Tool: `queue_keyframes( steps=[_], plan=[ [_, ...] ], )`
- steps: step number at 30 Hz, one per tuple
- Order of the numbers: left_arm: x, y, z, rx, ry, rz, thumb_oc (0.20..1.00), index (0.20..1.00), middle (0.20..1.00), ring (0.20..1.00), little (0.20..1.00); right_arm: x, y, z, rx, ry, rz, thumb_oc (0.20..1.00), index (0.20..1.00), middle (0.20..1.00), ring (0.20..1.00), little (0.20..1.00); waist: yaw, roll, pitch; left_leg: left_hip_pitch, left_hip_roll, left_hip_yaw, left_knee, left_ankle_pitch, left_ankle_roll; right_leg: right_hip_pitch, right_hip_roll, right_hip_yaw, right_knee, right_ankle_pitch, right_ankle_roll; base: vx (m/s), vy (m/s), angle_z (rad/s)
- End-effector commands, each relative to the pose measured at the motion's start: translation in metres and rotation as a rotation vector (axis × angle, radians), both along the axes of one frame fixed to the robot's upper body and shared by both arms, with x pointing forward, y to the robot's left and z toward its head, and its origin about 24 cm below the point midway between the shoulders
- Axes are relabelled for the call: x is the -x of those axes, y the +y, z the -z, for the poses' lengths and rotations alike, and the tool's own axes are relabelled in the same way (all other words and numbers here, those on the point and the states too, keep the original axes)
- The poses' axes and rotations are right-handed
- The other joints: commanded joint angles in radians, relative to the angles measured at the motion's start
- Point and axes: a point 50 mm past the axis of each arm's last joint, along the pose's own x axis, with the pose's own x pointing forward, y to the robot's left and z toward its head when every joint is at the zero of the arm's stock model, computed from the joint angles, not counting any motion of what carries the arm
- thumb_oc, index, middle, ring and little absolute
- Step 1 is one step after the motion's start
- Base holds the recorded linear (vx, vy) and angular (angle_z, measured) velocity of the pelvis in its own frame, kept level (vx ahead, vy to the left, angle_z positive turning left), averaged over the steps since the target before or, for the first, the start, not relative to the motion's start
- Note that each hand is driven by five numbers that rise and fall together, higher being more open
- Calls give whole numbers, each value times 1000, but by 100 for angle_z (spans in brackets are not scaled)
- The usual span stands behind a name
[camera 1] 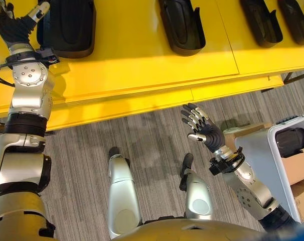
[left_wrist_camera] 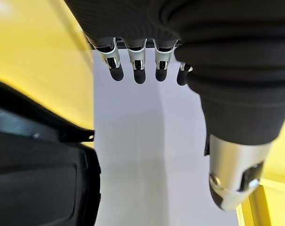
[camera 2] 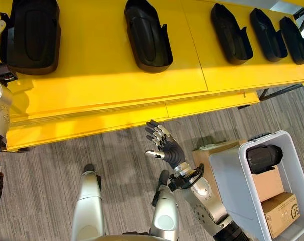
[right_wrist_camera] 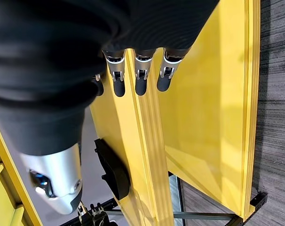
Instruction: Move parts from the plastic box to the shelf.
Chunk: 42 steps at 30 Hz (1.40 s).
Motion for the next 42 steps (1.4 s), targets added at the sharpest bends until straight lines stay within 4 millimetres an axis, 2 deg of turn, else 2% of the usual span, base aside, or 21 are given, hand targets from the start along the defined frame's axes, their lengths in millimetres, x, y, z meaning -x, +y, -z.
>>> queue_keyframes(
  steps=[1,10,14,23,34,40,41,42],
  plan=[
    [9,8,-44,-72,-108,-73,1000,1000,1000,1000,1000,-7,-13,-20,-10,-99,18,1000,1000,1000,1000,1000,17,19,-5,75,-19,80,-119,21,45,33,-24,25,145,-78,36,0,0,0],
    [4,26,-49,-80,-4,-153,1000,1000,1000,1000,1000,-8,-16,-21,3,-102,15,1000,1000,1000,1000,1000,3,4,9,31,-12,79,-84,12,54,9,-15,32,142,-59,44,0,3,3],
    [-4,32,-41,-61,79,-173,1000,1000,1000,1000,1000,-8,-18,-24,3,-112,18,1000,1000,1000,1000,1000,-6,-11,12,1,-10,78,-65,2,57,-4,-11,29,138,-53,46,1,10,0],
    [-16,26,-26,-34,148,-145,1000,1000,1000,1000,1000,-7,-20,-23,-1,-106,20,1000,1000,1000,1000,1000,-24,-27,18,-43,-8,84,-33,-13,63,-26,-5,34,118,-27,52,-1,28,0],
    [-32,24,15,35,321,-132,1000,1000,1000,1000,1000,-2,-18,-20,21,-83,-26,1000,1000,1000,1000,1000,-37,-22,19,-37,-3,89,-28,-18,62,-44,3,52,130,-61,38,-2,12,-3],
    [-41,11,35,9,396,-111,1000,1000,1000,1000,1000,-4,-18,-23,16,-90,-38,1000,1000,1000,1000,1000,-41,-15,23,-25,-1,89,-35,-12,60,-51,3,57,147,-71,34,0,0,0],
    [-43,7,41,-13,426,-104,1000,1000,1000,1000,1000,-4,-17,-24,17,-95,-43,1000,1000,1000,1000,1000,-42,-13,24,-22,0,88,-36,-11,60,-51,4,59,150,-74,32,0,0,0],
    [-48,-8,51,-80,456,-84,1000,1000,1000,1000,1000,-5,-17,-26,15,-102,-40,1000,1000,1000,1000,1000,-41,-11,29,-17,0,88,-38,-8,60,-53,4,61,159,-82,28,0,0,0]
  ],
)
